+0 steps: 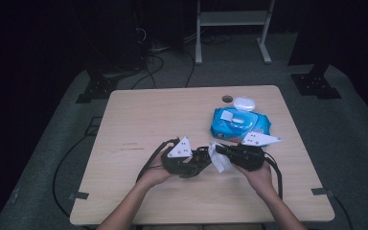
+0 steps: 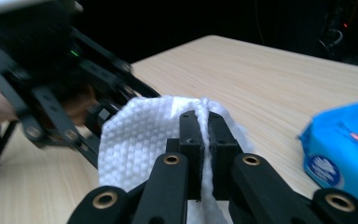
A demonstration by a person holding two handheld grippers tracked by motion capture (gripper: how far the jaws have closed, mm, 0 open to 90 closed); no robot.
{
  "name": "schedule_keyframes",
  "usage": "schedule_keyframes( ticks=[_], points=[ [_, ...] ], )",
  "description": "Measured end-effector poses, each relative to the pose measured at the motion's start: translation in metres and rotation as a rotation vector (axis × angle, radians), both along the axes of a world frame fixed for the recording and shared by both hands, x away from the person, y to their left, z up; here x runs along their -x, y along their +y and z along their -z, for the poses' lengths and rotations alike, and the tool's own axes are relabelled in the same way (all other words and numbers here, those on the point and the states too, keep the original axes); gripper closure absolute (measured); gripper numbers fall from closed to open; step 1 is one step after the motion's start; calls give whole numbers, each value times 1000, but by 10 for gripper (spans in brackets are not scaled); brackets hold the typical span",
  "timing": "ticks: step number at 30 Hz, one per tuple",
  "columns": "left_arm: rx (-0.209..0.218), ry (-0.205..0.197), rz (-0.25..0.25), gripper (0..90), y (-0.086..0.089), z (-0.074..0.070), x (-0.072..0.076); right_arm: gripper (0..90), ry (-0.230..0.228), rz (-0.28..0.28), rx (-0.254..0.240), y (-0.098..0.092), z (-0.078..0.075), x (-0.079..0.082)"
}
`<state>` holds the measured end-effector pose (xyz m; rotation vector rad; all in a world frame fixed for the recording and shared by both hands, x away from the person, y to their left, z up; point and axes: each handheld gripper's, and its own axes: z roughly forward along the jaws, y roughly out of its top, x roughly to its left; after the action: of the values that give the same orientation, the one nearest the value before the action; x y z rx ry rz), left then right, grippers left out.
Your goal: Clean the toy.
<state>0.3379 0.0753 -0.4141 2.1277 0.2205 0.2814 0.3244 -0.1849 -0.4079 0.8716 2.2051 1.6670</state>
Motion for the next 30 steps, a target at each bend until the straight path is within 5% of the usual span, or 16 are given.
schedule_keyframes(
  ticks=[6,10,30],
  points=[
    [14,-8,-3,570,2,-2,0,862,-22,-39,-35,7,-8,3],
    [18,0,-5,571,3,-2,-1,862,17,-16,-40,1,1,-1],
    [52,12,-27,570,7,-2,-5,862,49,-4,-13,2,5,-4]
  ],
)
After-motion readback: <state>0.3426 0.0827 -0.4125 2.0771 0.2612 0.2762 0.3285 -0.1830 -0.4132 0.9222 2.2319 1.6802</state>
